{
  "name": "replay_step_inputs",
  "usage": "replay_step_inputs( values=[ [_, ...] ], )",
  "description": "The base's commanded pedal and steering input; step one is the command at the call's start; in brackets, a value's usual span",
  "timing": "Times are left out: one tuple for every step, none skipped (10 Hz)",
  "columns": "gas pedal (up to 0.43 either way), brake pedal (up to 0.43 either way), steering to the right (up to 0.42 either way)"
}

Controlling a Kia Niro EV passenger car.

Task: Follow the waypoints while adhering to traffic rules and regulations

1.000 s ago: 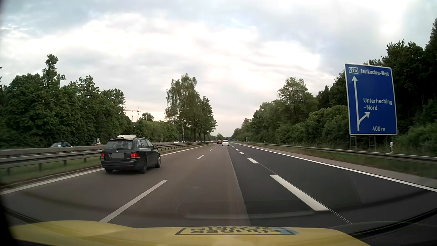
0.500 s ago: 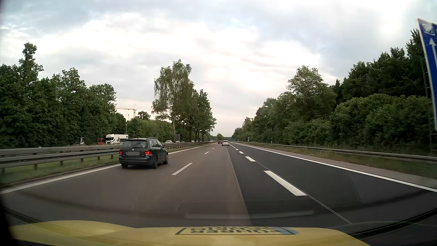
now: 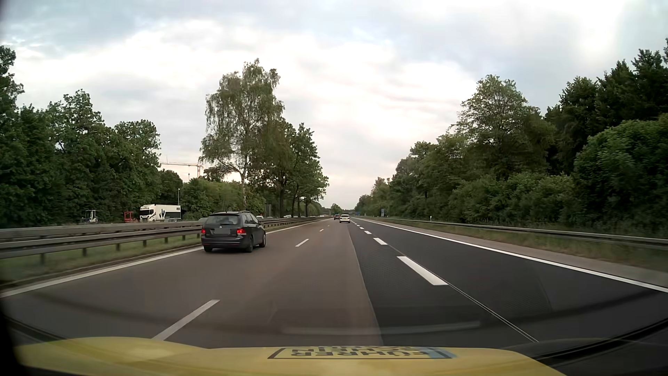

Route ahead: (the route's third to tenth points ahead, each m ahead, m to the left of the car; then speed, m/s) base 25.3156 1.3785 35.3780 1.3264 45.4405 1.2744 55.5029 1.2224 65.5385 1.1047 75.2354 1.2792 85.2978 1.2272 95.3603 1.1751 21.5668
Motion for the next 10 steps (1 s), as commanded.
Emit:
replay_step_inputs(
  values=[
    [0.24,0.0,-0.001],
    [0.24,0.0,-0.002],
    [0.24,0.0,-0.001],
    [0.24,0.0,-0.001],
    [0.24,0.0,-0.001],
    [0.24,0.0,-0.002],
    [0.24,0.0,-0.001],
    [0.24,0.0,-0.002],
    [0.24,0.0,-0.001],
    [0.24,0.0,-0.001]
  ],
)
